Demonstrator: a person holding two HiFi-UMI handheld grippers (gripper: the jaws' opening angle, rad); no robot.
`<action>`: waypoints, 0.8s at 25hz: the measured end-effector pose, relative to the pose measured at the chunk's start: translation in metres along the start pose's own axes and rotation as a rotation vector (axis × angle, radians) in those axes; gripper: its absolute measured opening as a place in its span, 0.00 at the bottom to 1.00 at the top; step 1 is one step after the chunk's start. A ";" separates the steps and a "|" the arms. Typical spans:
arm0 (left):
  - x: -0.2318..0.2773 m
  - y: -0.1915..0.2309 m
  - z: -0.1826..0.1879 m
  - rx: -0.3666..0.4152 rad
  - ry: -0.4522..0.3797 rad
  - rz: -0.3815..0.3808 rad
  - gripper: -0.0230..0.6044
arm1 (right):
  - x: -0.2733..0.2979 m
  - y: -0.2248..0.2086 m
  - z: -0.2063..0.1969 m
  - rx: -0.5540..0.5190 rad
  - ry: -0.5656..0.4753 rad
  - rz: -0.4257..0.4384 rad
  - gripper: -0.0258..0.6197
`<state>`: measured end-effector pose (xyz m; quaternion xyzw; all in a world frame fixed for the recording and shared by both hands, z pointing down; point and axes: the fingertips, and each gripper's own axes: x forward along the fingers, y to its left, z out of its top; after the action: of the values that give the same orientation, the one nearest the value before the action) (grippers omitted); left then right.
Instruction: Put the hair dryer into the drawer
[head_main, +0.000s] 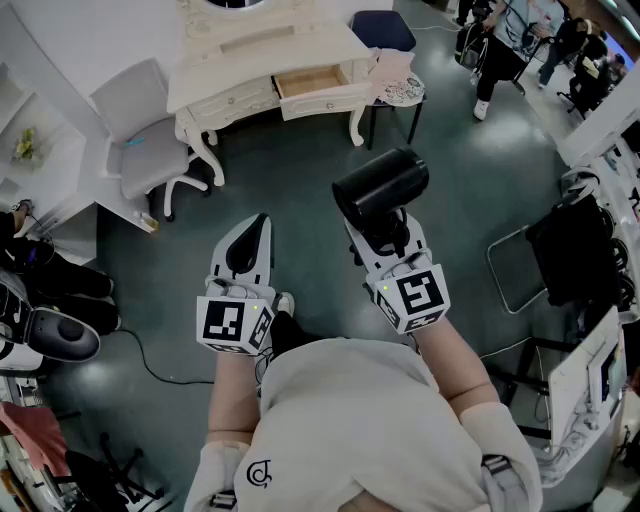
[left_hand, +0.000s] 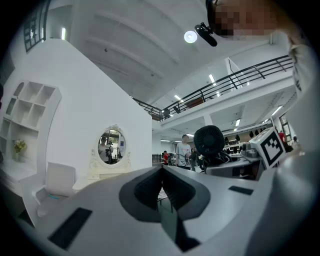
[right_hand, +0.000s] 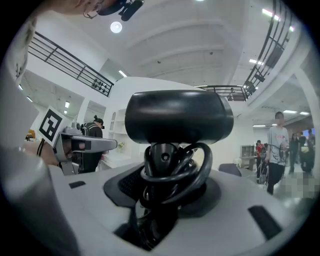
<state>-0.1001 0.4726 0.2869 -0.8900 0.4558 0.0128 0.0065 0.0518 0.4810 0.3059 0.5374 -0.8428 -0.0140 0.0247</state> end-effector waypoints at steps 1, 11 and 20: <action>0.000 -0.001 0.000 0.004 0.000 0.003 0.06 | -0.001 -0.001 -0.001 0.002 0.000 0.000 0.33; 0.000 -0.013 -0.007 0.036 0.018 0.015 0.06 | -0.006 -0.003 -0.007 -0.002 0.009 0.015 0.33; 0.029 0.011 -0.021 0.023 0.029 0.019 0.06 | 0.029 -0.018 -0.026 0.062 0.045 0.016 0.33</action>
<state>-0.0919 0.4416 0.3070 -0.8856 0.4644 -0.0055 0.0100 0.0577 0.4473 0.3318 0.5312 -0.8465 0.0246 0.0270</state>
